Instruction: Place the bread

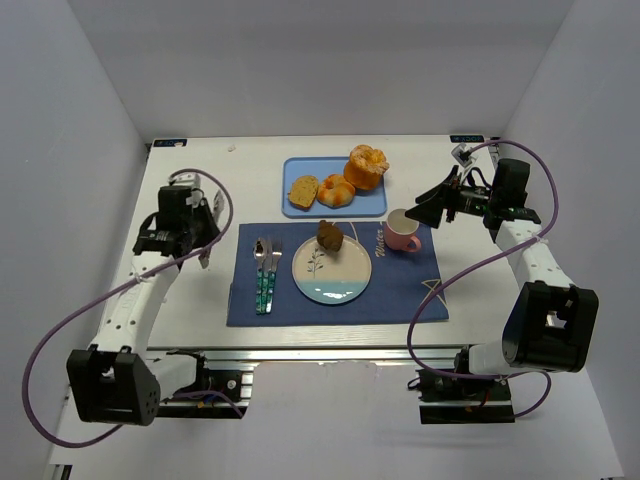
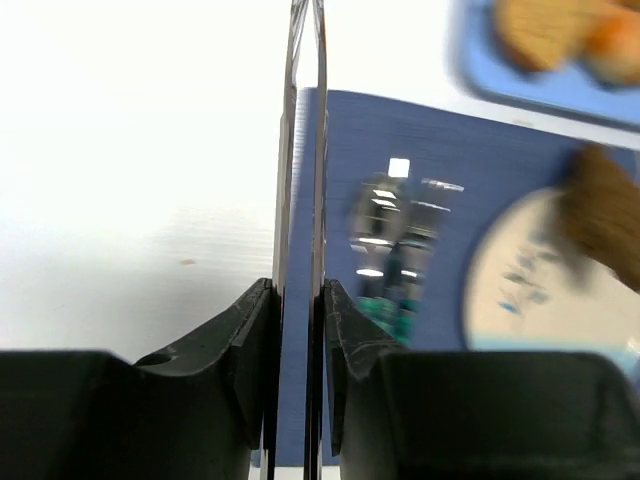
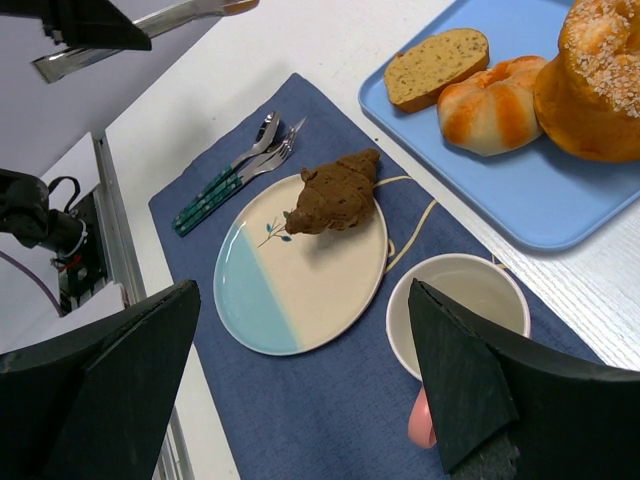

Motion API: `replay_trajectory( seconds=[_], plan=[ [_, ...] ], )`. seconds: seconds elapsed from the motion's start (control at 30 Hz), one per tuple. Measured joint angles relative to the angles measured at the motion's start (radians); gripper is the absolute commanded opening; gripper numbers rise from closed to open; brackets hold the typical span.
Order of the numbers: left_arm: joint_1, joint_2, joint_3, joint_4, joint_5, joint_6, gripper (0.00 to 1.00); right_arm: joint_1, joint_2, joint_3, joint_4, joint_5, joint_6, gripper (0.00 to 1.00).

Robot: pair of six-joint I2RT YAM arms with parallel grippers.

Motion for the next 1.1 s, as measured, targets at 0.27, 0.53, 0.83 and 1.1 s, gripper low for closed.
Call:
replay_trajectory(
  seconds=[0.27, 0.53, 0.83, 1.1],
  plan=[
    [0.269, 0.158, -0.138, 0.165, 0.026, 0.06, 0.39, 0.0, 0.0, -0.016, -0.008, -0.005, -0.012, 0.89],
    [0.327, 0.337, -0.201, 0.282, 0.046, 0.135, 0.5, 0.0, 0.0, -0.016, -0.023, -0.007, -0.023, 0.89],
    [0.35, 0.402, -0.202, 0.332, 0.049, 0.14, 0.79, 0.0, 0.002, -0.003, -0.103, -0.003, -0.077, 0.89],
    [0.368, 0.23, -0.203, 0.287, 0.052, 0.082, 0.96, 0.002, 0.018, 0.119, -0.217, 0.241, -0.056, 0.89]
  ],
)
